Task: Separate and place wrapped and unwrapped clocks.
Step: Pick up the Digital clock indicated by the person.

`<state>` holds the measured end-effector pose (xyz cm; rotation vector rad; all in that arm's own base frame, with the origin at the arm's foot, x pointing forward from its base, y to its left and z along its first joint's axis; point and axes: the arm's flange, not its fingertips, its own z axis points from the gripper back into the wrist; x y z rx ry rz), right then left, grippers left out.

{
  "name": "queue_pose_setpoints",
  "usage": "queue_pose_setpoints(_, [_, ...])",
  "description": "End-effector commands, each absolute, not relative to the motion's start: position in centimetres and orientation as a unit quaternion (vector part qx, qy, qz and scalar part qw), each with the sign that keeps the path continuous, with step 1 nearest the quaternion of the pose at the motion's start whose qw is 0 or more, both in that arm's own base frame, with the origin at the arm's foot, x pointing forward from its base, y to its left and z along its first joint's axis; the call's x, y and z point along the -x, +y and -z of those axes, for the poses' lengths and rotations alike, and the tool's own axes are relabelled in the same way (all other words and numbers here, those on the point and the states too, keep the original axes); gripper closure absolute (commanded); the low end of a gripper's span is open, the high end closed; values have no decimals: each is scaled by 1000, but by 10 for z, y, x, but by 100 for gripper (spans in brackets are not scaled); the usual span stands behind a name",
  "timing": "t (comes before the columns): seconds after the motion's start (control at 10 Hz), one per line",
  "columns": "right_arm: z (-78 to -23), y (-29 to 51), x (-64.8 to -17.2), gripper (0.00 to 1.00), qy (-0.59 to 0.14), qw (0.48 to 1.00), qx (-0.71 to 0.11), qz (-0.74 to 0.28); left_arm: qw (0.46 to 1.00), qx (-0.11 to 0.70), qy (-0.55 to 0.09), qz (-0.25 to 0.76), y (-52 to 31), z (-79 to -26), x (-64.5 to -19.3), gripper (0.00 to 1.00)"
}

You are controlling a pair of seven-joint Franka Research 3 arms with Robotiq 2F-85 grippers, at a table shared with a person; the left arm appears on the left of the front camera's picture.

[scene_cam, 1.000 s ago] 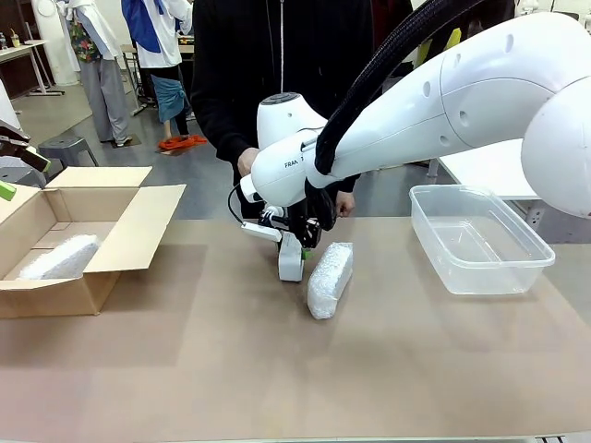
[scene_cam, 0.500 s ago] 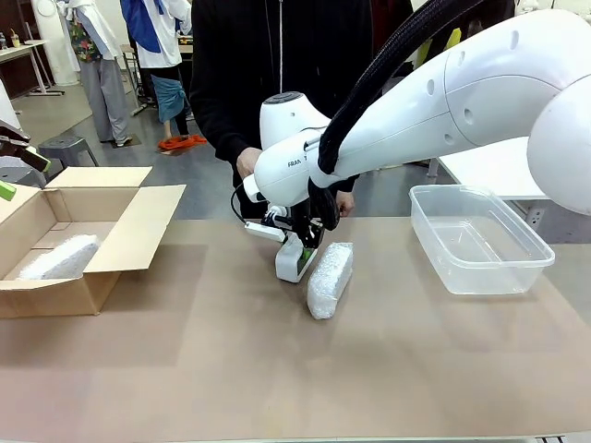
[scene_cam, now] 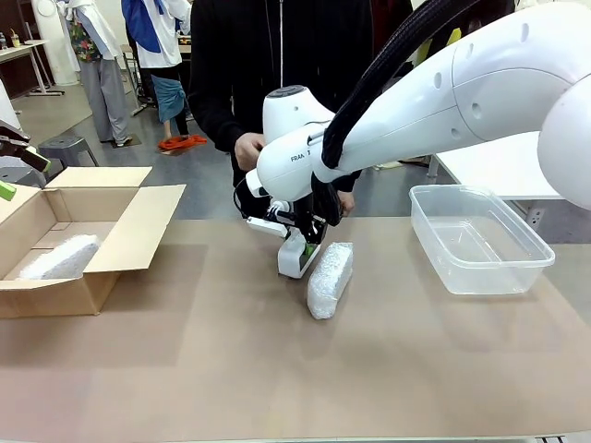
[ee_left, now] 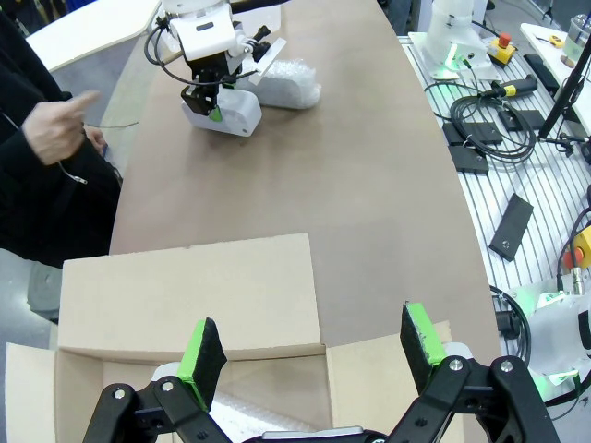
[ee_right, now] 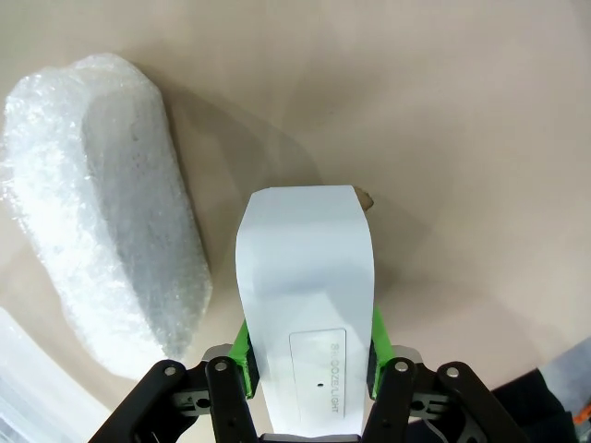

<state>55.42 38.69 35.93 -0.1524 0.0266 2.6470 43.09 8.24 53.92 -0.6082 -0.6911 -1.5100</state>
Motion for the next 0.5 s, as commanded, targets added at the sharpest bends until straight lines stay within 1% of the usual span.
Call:
queue_pose_setpoints(0.0, [-367, 374, -545, 87, 15, 277, 56, -959, 627, 267, -306, 665, 84, -540, -430, 0])
queue_pose_setpoints(0.1, [-372, 371, -544, 68, 19, 295, 54, -954, 627, 267, -306, 665, 84, -540, -430, 0])
queue_pose_setpoints(0.2, [-376, 369, -545, 100, 26, 322, 50, -945, 627, 267, -306, 665, 84, -540, -430, 0])
queue_pose_setpoints(0.3, [-383, 365, -545, 87, 36, 359, 41, -932, 627, 267, -306, 665, 84, -540, -430, 0])
queue_pose_setpoints(0.4, [-389, 362, -545, 100, 43, 399, 36, -915, 627, 267, -306, 665, 84, -540, -430, 0])
